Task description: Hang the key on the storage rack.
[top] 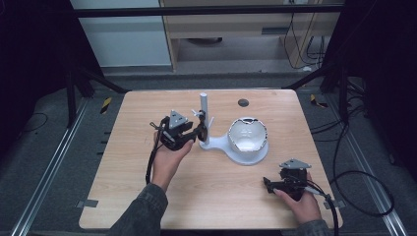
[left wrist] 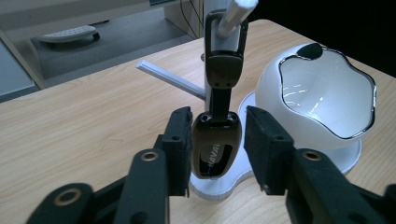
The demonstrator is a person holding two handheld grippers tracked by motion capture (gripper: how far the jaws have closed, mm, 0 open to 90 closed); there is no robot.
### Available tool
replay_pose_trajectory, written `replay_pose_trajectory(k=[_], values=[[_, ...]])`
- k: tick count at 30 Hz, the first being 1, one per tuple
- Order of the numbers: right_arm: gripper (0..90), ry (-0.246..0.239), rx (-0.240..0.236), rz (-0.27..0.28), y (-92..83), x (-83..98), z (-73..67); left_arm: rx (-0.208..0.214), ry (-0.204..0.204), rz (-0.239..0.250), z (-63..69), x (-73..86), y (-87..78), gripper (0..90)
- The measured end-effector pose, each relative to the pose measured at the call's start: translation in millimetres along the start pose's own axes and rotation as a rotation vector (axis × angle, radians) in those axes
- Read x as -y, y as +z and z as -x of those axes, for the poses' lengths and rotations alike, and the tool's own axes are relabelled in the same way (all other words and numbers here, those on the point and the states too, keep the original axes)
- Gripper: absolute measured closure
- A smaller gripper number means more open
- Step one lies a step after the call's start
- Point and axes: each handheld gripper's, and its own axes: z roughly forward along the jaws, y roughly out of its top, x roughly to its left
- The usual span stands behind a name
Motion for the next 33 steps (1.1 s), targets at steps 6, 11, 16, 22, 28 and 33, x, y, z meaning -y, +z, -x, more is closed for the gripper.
replay_pose_trajectory(k=[6,11,16,22,28,33], values=[[0.4,0.0,0.0,0.0,0.1,0.0,0.0,-0.012,0.025,-0.015,4.2,6.9,-9.5,46.8],[0.5,-0.001,-0.001,0.001,0.1,0.0,0.0,0.008,0.033,-0.013,6.5,10.1,-17.0,34.9],[0.5,-0.002,0.0,0.002,0.1,0.0,0.0,0.08,0.026,-0.034,8.5,13.9,-22.6,18.6],[0.5,-0.004,0.002,0.003,0.2,0.1,0.0,0.126,0.062,-0.047,10.2,22.2,-38.5,9.0],[0.5,0.004,-0.003,0.001,-0.4,0.1,-0.5,0.132,0.076,-0.041,3.2,27.8,-54.7,6.9],[0.5,0.004,-0.003,0.001,-0.3,0.1,-0.4,0.126,0.091,-0.058,-2.6,36.2,-65.3,6.4]])
